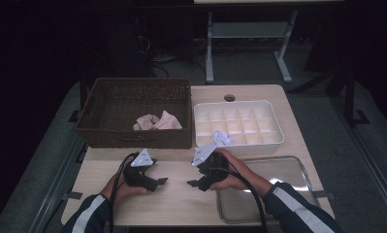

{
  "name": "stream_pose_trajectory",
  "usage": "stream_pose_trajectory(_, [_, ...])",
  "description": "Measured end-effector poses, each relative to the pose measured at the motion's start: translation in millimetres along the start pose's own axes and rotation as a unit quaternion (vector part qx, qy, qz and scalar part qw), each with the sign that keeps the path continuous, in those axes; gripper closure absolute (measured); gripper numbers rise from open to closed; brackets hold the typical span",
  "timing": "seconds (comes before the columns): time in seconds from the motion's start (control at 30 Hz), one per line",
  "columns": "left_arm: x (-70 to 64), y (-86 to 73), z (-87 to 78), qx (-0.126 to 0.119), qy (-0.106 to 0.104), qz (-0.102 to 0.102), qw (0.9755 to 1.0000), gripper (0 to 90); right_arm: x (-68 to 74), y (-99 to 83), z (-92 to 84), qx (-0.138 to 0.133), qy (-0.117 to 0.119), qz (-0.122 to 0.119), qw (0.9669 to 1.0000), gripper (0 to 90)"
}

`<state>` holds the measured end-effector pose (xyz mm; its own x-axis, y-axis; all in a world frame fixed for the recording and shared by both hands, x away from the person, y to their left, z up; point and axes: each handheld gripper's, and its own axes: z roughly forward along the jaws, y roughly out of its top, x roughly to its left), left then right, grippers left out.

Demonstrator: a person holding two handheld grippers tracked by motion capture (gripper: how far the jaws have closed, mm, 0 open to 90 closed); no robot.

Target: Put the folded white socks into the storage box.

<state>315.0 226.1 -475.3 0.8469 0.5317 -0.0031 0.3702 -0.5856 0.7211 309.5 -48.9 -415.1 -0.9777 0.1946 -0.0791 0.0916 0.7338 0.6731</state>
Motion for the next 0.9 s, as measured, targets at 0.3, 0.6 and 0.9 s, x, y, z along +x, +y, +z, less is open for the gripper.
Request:
stream_pose_trajectory(0.3, [-8.7,12.0,-17.5,-0.004,-0.021,0.03,0.9993,22.1,13.8,-14.5,12.9,0.004,0.008,0.004,1.0,28.0])
stream_pose_trajectory(0.6, [1.7,41.1,-71.3,-0.071,0.018,0.041,0.9965,21.5,30.1,-15.9,22.1,-0.003,0.032,-0.005,0.9995,28.8])
stream_pose_trajectory(0.9, [43.0,78.3,-108.5,-0.077,0.075,0.039,0.9935,21.3,37.9,-17.0,32.8,0.012,0.036,-0.014,0.9992,28.1])
